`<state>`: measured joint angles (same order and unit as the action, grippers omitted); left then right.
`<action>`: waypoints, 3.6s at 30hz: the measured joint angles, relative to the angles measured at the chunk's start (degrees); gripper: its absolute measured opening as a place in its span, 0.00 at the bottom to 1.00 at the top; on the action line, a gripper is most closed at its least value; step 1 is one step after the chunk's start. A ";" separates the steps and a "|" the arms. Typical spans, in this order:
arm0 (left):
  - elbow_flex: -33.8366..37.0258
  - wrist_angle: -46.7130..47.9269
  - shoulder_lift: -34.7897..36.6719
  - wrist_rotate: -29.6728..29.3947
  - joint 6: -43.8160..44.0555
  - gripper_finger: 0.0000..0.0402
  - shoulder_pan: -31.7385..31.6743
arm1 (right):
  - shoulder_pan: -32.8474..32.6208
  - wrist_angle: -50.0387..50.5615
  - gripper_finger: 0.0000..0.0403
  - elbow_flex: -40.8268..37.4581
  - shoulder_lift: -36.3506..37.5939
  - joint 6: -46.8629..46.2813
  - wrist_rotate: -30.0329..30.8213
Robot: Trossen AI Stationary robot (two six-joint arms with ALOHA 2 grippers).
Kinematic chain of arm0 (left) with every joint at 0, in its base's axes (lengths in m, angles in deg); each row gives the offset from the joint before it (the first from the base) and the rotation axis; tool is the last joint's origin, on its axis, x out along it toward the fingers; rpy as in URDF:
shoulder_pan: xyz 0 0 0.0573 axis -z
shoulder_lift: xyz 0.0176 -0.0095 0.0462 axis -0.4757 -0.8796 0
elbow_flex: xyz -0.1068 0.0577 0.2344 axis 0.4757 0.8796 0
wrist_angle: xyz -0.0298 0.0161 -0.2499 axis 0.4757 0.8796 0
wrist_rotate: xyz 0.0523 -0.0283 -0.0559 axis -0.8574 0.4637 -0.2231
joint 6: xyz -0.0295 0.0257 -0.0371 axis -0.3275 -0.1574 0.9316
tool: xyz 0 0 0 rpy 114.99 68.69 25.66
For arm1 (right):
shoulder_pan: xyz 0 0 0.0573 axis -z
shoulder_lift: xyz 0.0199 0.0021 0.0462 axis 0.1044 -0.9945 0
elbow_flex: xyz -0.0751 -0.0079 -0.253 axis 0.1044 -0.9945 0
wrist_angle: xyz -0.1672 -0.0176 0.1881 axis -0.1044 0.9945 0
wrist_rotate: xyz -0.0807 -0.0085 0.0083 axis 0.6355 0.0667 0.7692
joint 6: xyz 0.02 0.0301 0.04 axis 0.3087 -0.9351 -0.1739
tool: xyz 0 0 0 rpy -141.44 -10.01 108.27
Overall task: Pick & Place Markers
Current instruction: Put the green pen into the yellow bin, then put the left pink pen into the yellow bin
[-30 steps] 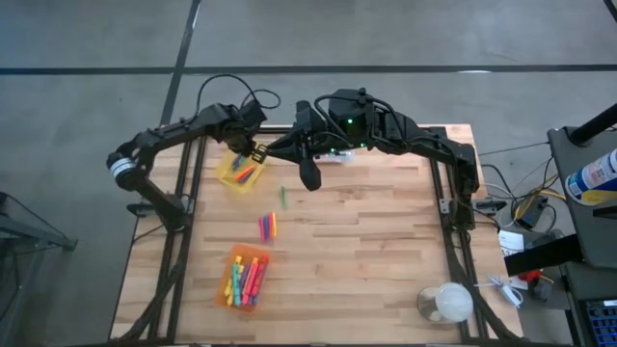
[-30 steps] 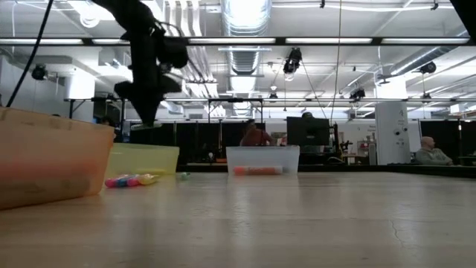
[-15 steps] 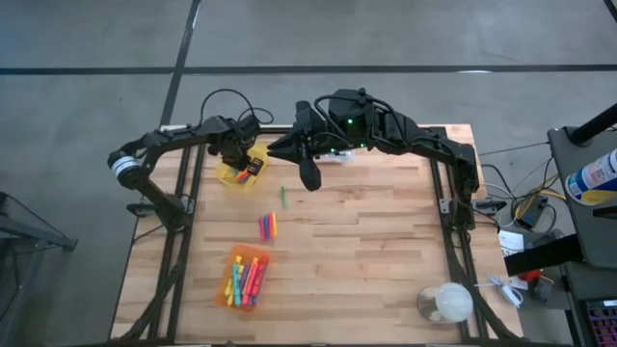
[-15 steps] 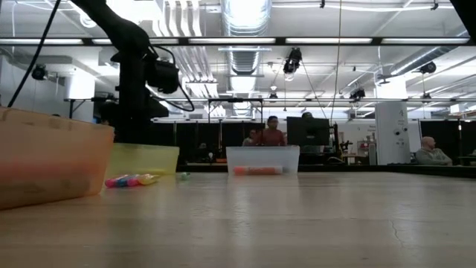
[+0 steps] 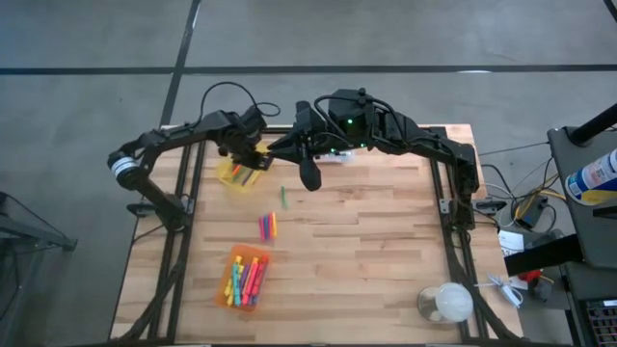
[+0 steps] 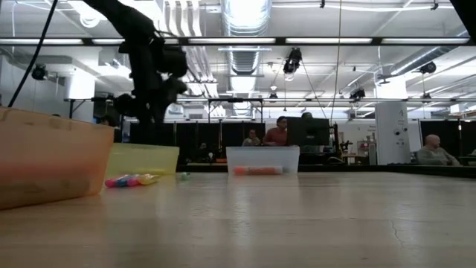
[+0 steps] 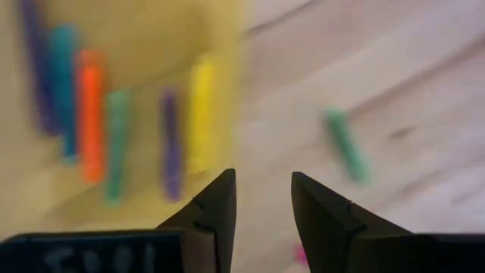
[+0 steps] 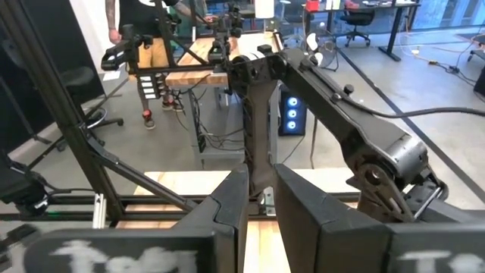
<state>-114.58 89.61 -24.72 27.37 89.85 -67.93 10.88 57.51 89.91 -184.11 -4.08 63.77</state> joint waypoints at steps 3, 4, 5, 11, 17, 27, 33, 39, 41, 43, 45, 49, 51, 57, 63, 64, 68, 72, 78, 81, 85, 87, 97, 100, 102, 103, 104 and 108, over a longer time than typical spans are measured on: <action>-2.84 -1.74 0.00 2.39 3.01 0.30 2.88 | 0.02 -0.01 0.14 0.00 0.00 0.12 0.00; -3.75 -2.25 0.02 2.76 4.00 0.30 3.94 | 0.02 -0.01 0.14 0.00 0.00 0.14 0.00; -4.53 -2.79 0.03 2.77 4.74 0.30 5.04 | 0.02 0.01 0.14 0.00 0.00 0.14 0.00; -6.36 -4.51 0.04 2.30 9.21 0.30 10.23 | 0.05 0.02 0.14 0.00 0.00 -0.32 0.00; -6.03 -9.11 -0.38 0.11 14.49 0.30 15.43 | 0.04 0.33 0.14 0.00 0.02 -1.44 -0.07; -5.25 -11.27 -7.40 -4.33 27.08 0.30 18.59 | 0.15 8.30 0.14 0.07 3.36 -1.03 -0.09; -5.22 -10.49 -13.00 -5.60 30.60 0.30 19.01 | 0.15 14.23 0.14 0.07 5.63 4.63 -0.07; -5.24 -11.93 -17.61 -6.49 30.74 0.30 19.01 | 0.15 18.52 0.14 0.07 6.67 8.35 -0.09; -5.24 -11.93 -18.64 -6.62 31.80 0.30 19.01 | 0.15 20.13 0.14 0.04 6.67 9.18 -0.07; -5.24 -12.27 -19.61 -6.65 32.79 0.30 19.04 | 0.15 21.53 0.14 0.04 6.67 10.08 -0.07; -5.24 -12.70 -20.34 -6.60 32.45 0.30 19.14 | 0.15 22.20 0.14 0.04 6.73 10.44 -0.07; -5.29 -12.59 -21.11 -6.57 31.62 0.27 19.21 | 0.15 22.90 0.14 0.04 6.73 10.48 -0.07; -5.32 -12.29 -21.35 -6.60 31.54 0.23 19.21 | 0.17 22.90 0.14 0.04 6.73 10.71 -0.07; -5.31 -12.11 -20.92 -6.69 30.09 0.05 19.21 | 0.15 22.89 0.14 0.04 6.73 11.15 -0.07; -6.17 -12.06 -18.59 -6.41 29.03 0.06 19.23 | 0.28 22.83 0.14 0.02 6.73 11.50 -0.04; -6.51 -11.69 -17.64 -6.43 29.05 0.07 19.23 | 0.37 22.73 0.14 0.02 6.73 11.49 -0.04; -7.94 -9.07 -14.07 -7.69 28.59 0.07 19.23 | 0.44 22.28 0.14 0.02 6.73 11.25 0.00; -8.24 -6.94 -8.82 -10.09 28.53 0.07 18.83 | 0.48 21.53 0.14 0.02 6.71 11.22 0.02; -8.17 4.37 -1.55 -17.91 28.38 0.07 16.56 | 0.52 19.45 0.14 0.02 6.71 11.03 0.02; -8.16 7.71 1.08 -20.87 26.51 0.07 15.11 | 0.52 19.29 0.14 0.02 6.71 11.05 0.00; -6.52 7.82 2.83 -21.77 22.03 0.07 12.13 | 0.52 19.29 0.14 0.02 6.69 11.04 0.00; -4.77 7.90 3.13 -21.90 19.95 0.07 10.08 | 0.52 19.29 0.14 0.02 6.69 11.03 -0.02; 2.73 4.12 3.10 -15.72 11.39 0.08 -0.43 | 0.50 19.84 0.14 0.02 6.69 9.80 -0.04; 4.23 3.14 3.02 -15.27 10.02 0.13 -2.23 | 0.42 19.88 0.14 0.02 6.67 9.58 -0.07; 4.38 2.93 3.04 -15.28 9.32 0.18 -2.99 | 0.37 19.89 0.14 0.02 6.67 9.77 -0.07; 4.36 2.84 3.08 -15.30 9.44 0.21 -3.10 | 0.37 19.90 0.14 0.02 6.67 9.82 -0.08; 4.37 2.88 3.12 -15.22 9.97 0.23 -3.13 | 0.37 19.91 0.14 0.02 6.67 9.82 -0.08; 4.35 2.84 3.21 -15.24 10.49 0.29 -3.13 | 0.37 19.93 0.14 0.02 6.67 9.96 -0.07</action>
<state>-110.22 92.44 -21.51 12.14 100.34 -71.06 11.25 77.44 89.93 -177.44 5.88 63.71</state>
